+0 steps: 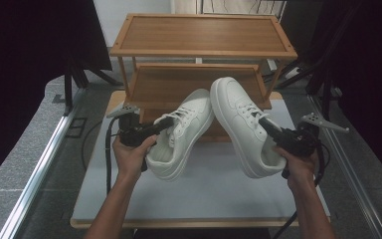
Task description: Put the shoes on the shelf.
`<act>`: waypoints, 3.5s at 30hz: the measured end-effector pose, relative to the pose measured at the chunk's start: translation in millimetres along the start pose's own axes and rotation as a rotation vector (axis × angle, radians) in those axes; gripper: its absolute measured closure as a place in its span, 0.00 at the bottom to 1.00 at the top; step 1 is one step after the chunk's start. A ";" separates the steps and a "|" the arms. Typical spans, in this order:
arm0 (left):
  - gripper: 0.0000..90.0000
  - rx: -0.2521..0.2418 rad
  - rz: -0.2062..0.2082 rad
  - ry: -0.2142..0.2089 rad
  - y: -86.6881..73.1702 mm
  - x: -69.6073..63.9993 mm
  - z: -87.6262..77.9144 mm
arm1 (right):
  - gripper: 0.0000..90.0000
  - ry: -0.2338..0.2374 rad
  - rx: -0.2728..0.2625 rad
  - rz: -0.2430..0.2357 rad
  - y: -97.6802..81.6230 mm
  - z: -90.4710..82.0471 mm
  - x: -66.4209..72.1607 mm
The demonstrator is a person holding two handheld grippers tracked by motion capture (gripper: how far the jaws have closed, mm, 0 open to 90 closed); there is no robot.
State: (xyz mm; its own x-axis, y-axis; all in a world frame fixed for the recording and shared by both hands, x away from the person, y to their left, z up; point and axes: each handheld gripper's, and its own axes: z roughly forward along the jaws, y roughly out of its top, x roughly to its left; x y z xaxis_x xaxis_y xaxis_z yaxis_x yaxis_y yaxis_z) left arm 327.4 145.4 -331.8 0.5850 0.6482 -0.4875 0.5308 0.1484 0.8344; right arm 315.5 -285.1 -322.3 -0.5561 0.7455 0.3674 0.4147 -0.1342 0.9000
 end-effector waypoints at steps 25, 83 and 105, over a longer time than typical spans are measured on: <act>0.90 -0.076 -0.020 0.021 28.7 2.0 -8.1 | 0.94 -0.020 -0.043 0.021 19.9 6.8 3.3; 0.89 -0.200 -0.138 0.221 80.1 30.1 57.0 | 0.92 -0.262 -0.002 0.131 59.2 112.3 12.0; 0.56 -0.297 -0.276 0.165 84.8 38.6 99.2 | 0.50 -0.338 -0.019 0.242 72.8 162.5 29.7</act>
State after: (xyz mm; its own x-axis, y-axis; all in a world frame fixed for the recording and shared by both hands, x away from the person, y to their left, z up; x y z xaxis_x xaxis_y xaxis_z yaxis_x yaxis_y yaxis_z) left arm 455.8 109.0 -305.3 0.3273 0.6608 -0.6755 0.4399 0.5261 0.7278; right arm 446.1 -166.6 -284.0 -0.1752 0.8630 0.4739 0.4890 -0.3415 0.8026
